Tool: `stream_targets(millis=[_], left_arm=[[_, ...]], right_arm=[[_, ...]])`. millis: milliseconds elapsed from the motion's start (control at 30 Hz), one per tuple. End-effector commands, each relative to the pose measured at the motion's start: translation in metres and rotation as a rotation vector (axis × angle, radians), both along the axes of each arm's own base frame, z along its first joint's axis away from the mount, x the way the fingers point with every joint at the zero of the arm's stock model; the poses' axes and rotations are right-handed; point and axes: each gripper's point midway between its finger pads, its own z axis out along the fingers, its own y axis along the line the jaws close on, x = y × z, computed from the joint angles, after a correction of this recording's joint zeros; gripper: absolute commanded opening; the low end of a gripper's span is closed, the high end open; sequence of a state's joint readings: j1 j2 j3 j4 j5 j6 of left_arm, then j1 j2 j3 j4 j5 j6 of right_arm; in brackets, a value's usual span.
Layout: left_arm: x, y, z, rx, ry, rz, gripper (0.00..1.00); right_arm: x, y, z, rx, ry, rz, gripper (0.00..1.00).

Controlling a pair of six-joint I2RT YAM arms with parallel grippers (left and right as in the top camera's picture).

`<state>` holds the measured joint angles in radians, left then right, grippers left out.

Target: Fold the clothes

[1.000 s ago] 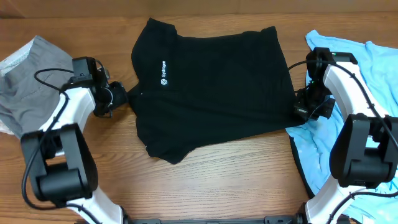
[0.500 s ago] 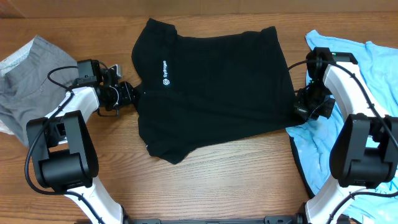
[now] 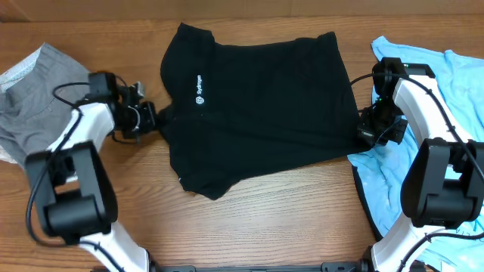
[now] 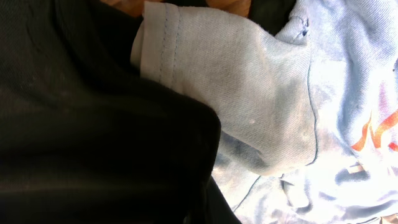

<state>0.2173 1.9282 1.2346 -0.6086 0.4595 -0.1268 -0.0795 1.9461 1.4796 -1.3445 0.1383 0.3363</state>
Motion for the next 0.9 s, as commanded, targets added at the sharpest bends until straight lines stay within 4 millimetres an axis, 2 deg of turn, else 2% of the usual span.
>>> stream_targets(millis=[0,67,133,267,600,867], left_arm=[[0.021,0.033,0.088,0.211,-0.198,0.043,0.04],[0.02,0.034,0.104,0.27,-0.229,0.047,0.04],[0.019,0.032,0.11,0.307,-0.237,0.047,0.04],[0.016,0.034,0.102,0.364,-0.202,0.05,0.04],[0.004,0.06,0.083,0.501,-0.1,0.095,0.04],[0.024,0.068,0.095,0.524,-0.19,0.139,0.04]], right_arm=[[0.001,-0.006,0.007,-0.021,-0.026,-0.009,0.04],[0.001,-0.006,0.007,-0.021,-0.025,-0.009,0.04],[0.001,-0.006,0.007,-0.021,-0.023,-0.009,0.04],[0.0,-0.006,0.007,-0.02,-0.019,-0.009,0.04],[-0.002,-0.006,0.008,-0.02,-0.014,-0.008,0.04],[0.0,-0.006,0.007,-0.02,-0.02,-0.009,0.04]])
